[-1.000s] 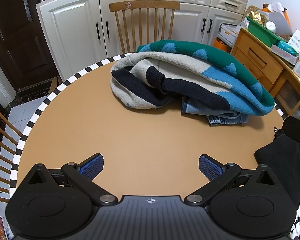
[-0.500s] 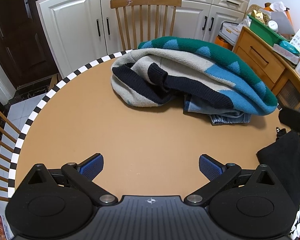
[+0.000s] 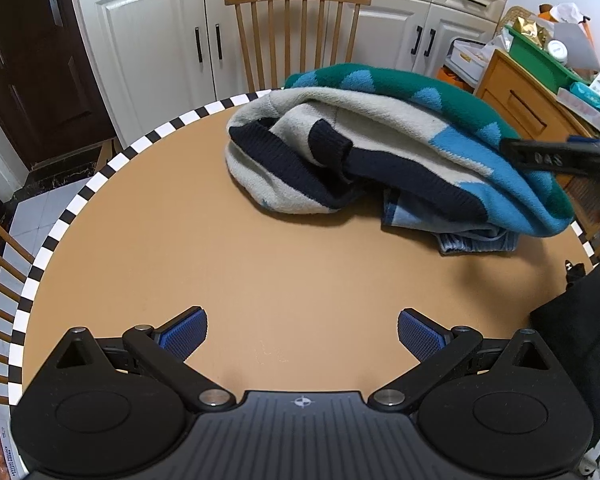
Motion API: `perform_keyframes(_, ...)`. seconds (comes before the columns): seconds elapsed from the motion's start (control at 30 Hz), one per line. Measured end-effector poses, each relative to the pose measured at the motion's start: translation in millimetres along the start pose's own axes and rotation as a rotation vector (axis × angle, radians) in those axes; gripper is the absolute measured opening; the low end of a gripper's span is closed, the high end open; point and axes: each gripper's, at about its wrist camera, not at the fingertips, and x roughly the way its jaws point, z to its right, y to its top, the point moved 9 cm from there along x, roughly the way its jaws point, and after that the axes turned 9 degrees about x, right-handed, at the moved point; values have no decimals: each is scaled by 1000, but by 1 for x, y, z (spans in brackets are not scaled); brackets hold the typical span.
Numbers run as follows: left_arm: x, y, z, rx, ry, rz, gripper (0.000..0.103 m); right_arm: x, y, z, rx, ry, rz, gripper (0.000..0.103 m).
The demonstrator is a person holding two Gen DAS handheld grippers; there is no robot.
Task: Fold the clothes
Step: 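Grasp the zigzag knit cardigan on top of the pile with the right gripper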
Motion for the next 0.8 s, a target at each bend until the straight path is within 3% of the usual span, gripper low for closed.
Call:
perform_keyframes(0.27,5,-17,-6,-12,-43,-7,103,44,0,-12,-137,-58,-69,101)
perform_keyframes(0.4,5,-22,-8,-22,-65,-11,103,59,1,-23,-199,-81,-98,77)
perform_keyframes(0.57,2,-23,-12,-26,-52,2,103,64,3,-33,-158,-74,-132,54)
perform_keyframes(0.63,1,-23,-13,-28,-63,-1,103,61,5,-31,-113,-51,-138,36)
perform_keyframes(0.7,0,-24,-14,-30,-66,-3,103,55,8,-26,-62,-31,-143,25)
perform_keyframes(0.8,-3,-25,-16,-35,-67,-7,103,39,18,-15,72,59,-151,15)
